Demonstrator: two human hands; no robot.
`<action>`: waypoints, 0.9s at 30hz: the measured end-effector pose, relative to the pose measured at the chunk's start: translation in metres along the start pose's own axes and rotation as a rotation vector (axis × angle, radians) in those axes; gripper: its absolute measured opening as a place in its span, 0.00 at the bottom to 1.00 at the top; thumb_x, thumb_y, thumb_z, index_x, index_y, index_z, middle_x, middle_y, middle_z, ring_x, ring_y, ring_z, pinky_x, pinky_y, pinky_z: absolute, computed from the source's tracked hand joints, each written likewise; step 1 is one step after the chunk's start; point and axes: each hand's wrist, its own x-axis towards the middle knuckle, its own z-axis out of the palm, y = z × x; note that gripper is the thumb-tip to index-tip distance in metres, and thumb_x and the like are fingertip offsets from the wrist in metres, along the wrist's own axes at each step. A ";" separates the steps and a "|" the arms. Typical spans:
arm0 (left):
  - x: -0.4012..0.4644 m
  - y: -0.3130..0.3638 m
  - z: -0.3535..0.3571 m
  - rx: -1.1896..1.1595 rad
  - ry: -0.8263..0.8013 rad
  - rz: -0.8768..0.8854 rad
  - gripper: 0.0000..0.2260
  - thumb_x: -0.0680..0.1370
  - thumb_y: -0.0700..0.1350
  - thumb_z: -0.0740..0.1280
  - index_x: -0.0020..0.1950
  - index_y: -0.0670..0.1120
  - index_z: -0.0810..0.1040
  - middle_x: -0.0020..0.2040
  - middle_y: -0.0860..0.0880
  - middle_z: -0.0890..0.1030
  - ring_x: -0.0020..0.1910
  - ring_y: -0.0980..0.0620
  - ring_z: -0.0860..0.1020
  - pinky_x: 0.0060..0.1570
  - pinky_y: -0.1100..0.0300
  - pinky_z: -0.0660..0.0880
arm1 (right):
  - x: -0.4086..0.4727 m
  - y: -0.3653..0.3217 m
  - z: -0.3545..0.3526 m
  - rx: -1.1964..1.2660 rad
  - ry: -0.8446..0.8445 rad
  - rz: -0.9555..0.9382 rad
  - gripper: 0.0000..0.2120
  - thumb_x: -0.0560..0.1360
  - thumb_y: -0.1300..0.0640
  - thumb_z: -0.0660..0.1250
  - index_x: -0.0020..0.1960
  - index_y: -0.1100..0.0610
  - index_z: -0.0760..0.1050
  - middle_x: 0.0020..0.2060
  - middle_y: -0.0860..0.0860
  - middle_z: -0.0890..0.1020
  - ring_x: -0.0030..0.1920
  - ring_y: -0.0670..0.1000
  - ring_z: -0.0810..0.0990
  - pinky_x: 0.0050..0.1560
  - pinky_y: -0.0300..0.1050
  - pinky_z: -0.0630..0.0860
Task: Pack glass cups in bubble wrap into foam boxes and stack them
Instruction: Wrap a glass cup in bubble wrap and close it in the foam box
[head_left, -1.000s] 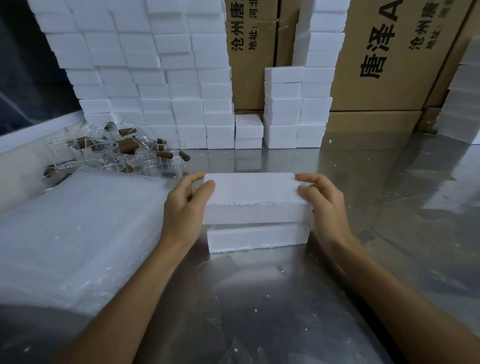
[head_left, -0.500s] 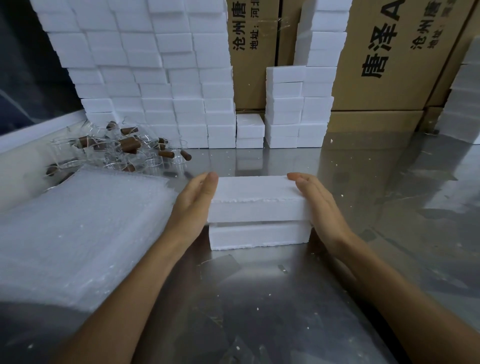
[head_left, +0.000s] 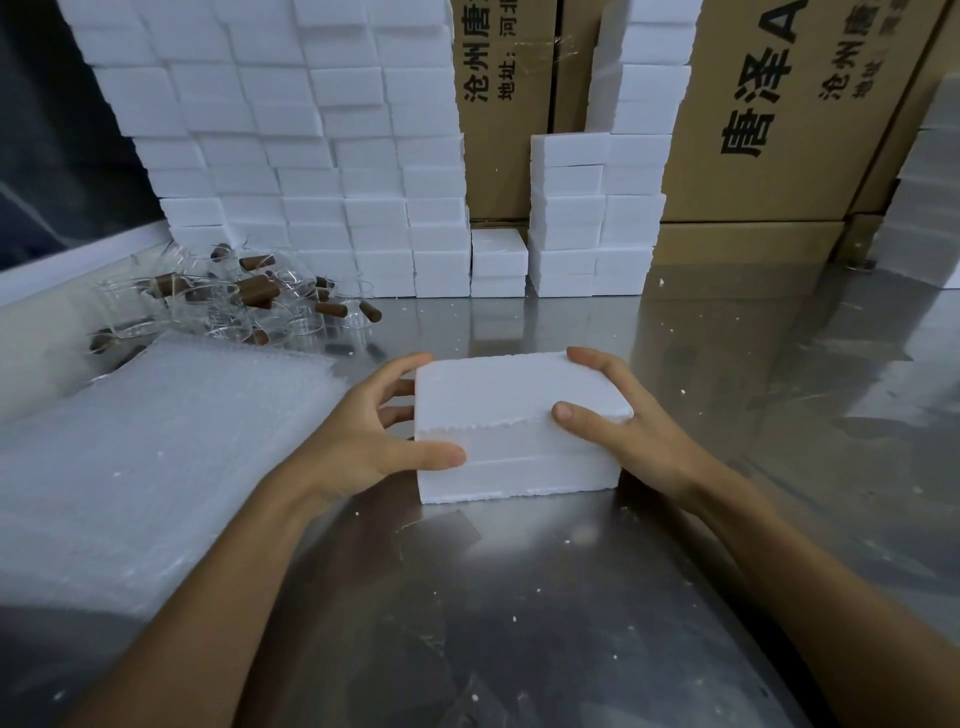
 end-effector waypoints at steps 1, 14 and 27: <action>0.000 -0.001 0.000 0.005 -0.005 0.002 0.47 0.55 0.52 0.83 0.71 0.61 0.68 0.66 0.60 0.74 0.64 0.56 0.74 0.65 0.51 0.74 | 0.000 0.000 0.001 -0.006 -0.003 -0.008 0.36 0.62 0.33 0.75 0.67 0.34 0.67 0.60 0.33 0.73 0.56 0.30 0.74 0.52 0.28 0.72; 0.002 -0.004 0.002 0.037 -0.100 0.034 0.44 0.59 0.42 0.83 0.67 0.62 0.65 0.64 0.60 0.71 0.60 0.64 0.71 0.46 0.75 0.74 | 0.003 0.003 -0.016 -0.086 -0.130 -0.024 0.45 0.57 0.47 0.85 0.66 0.36 0.64 0.58 0.39 0.73 0.52 0.33 0.76 0.48 0.29 0.76; 0.001 -0.007 0.004 -0.039 -0.071 0.025 0.45 0.57 0.40 0.84 0.66 0.63 0.68 0.63 0.55 0.75 0.58 0.61 0.76 0.54 0.62 0.78 | 0.004 0.010 -0.035 -0.044 -0.332 0.011 0.41 0.70 0.60 0.79 0.70 0.33 0.60 0.56 0.29 0.76 0.57 0.35 0.77 0.57 0.36 0.77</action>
